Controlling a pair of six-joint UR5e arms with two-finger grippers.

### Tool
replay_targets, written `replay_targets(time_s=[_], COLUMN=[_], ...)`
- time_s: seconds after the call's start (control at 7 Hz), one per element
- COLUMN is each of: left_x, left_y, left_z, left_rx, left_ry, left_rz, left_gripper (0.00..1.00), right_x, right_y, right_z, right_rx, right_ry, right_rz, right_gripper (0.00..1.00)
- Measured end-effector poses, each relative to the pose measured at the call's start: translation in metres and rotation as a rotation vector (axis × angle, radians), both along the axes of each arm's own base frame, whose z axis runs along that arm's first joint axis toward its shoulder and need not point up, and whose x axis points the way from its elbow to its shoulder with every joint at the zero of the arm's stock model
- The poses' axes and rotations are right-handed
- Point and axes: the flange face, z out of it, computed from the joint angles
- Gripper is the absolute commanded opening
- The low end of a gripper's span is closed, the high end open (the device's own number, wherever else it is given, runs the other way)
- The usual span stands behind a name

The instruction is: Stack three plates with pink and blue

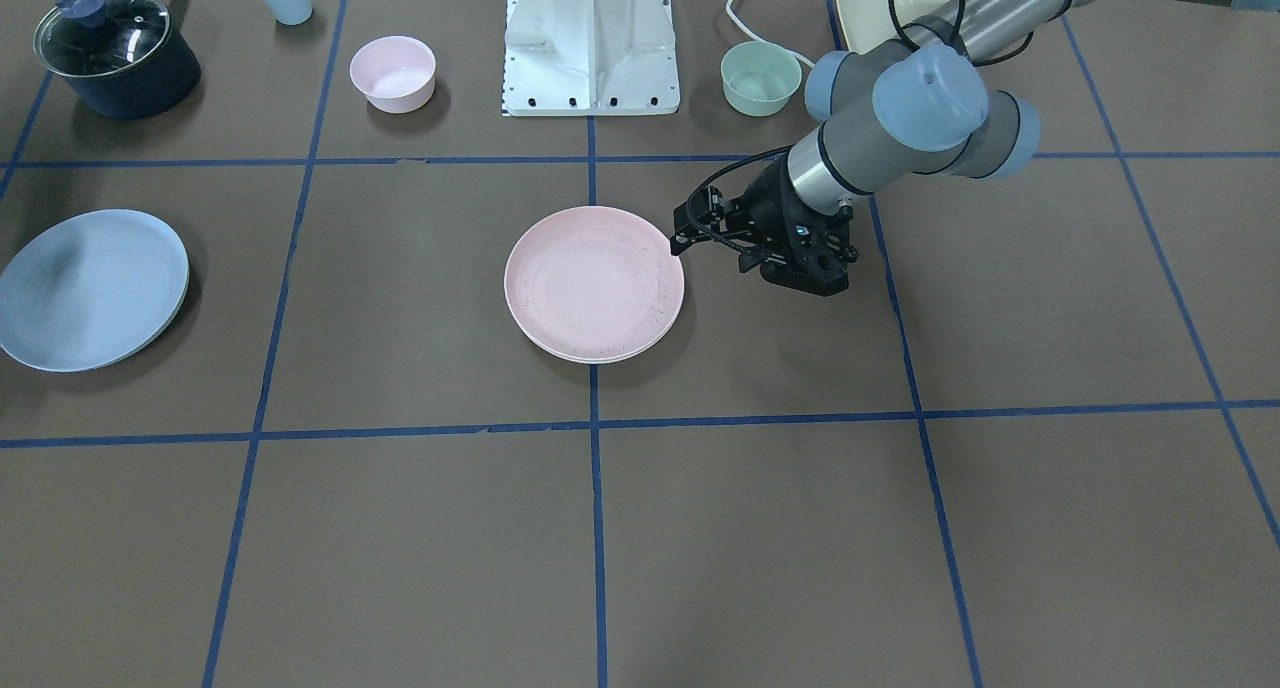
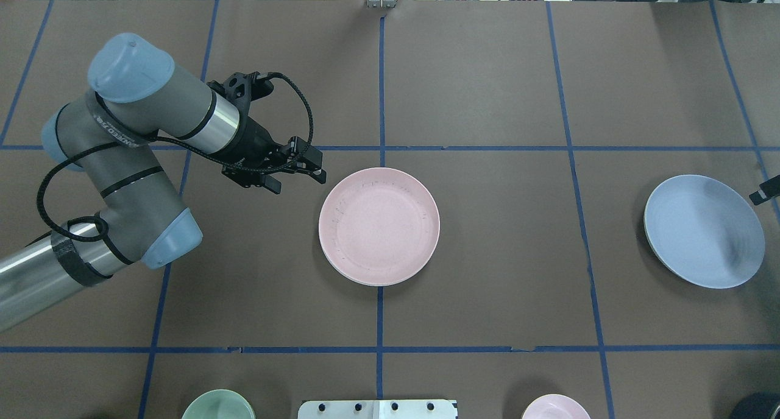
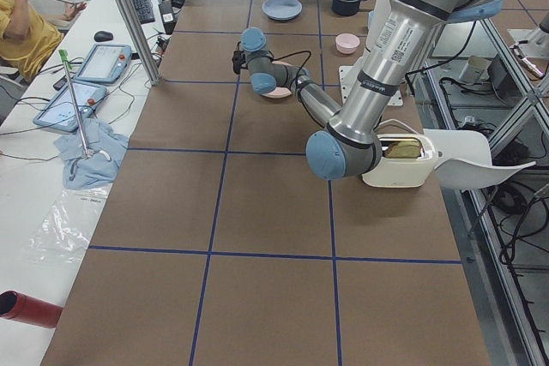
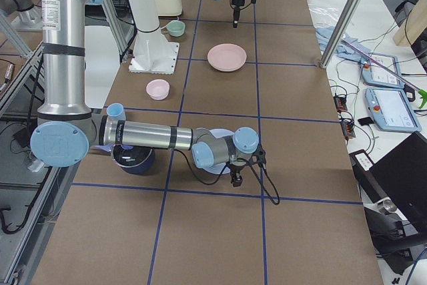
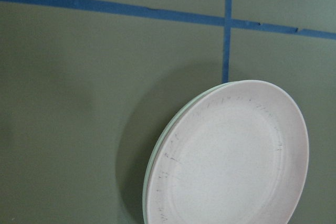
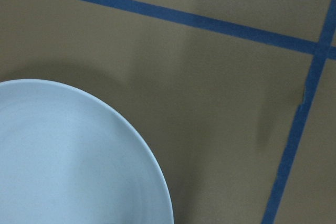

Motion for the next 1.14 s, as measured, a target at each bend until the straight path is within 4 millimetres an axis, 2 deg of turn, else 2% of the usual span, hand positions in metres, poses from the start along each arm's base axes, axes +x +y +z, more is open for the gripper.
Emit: replay_targets(time_s=[0.14, 0.29, 0.86, 1.14], left_x=[-0.007, -0.010, -0.015, -0.023], left_y=[-0.002, -0.003, -0.003, -0.002], left_z=[-0.004, -0.005, -0.002, 0.002], left_rx=[0.001, 0.001, -0.001, 0.003], left_ry=[0.001, 0.001, -0.002, -0.002], left_rz=[-0.009, -0.013, -0.019, -0.027], left_gripper=[1.00, 1.00, 1.00, 1.00], right_x=[-0.012, -0.019, -0.027, -0.028], right_y=[0.009, 0.014, 0.009, 0.010], right_z=[0.012, 0.021, 0.012, -0.014], right_rx=[0.011, 0.017, -0.008, 0.007], right_ry=[-0.008, -0.016, -0.043, -0.093], right_rz=[0.001, 0.009, 0.049, 0.045], right_gripper=[0.63, 0.01, 0.00, 0.00])
